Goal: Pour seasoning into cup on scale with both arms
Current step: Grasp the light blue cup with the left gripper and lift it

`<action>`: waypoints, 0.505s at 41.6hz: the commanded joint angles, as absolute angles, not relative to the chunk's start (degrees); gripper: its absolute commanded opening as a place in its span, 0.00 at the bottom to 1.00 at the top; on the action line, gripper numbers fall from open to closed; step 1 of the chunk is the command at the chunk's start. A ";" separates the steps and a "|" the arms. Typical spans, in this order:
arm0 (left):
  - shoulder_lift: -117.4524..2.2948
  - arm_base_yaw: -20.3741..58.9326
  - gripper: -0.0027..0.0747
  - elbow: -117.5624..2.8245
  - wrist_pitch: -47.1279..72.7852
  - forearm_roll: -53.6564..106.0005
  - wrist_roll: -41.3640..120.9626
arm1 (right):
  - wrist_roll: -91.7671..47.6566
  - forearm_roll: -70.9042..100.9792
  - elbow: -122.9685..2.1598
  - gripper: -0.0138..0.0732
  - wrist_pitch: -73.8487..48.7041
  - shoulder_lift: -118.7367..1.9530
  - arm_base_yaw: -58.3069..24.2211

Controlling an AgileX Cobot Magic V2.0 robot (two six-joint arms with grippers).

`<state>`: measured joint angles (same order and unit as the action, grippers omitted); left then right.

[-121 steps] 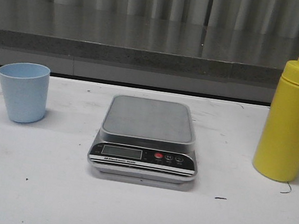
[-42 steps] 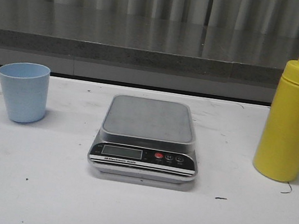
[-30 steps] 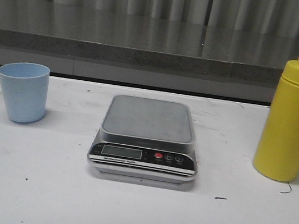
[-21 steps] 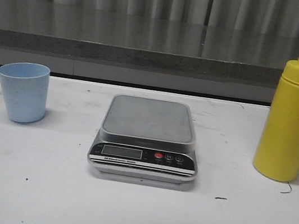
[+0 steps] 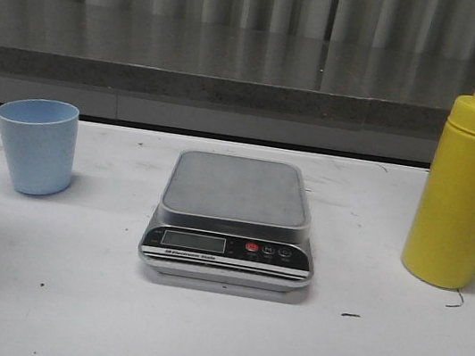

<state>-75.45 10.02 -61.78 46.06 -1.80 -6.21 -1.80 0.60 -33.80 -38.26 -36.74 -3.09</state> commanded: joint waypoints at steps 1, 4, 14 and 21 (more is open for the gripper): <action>-79.72 10.49 0.73 -66.93 43.90 -3.00 -6.42 | -2.28 0.00 -35.79 0.62 -34.69 -37.16 -2.96; -83.63 10.49 0.73 -69.64 45.33 -3.14 -6.42 | -2.28 0.00 -35.79 0.62 -34.69 -37.16 -2.96; -95.15 10.49 0.73 -78.08 47.04 -4.38 -6.42 | -2.28 0.00 -35.79 0.62 -34.69 -37.16 -2.96; -101.33 10.49 0.71 -82.85 47.27 -5.37 -6.42 | -2.28 0.00 -35.79 0.62 -34.69 -37.16 -2.96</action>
<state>-101.42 10.02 -79.16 48.70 -4.62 -6.21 -1.80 0.60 -33.80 -38.26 -36.74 -3.09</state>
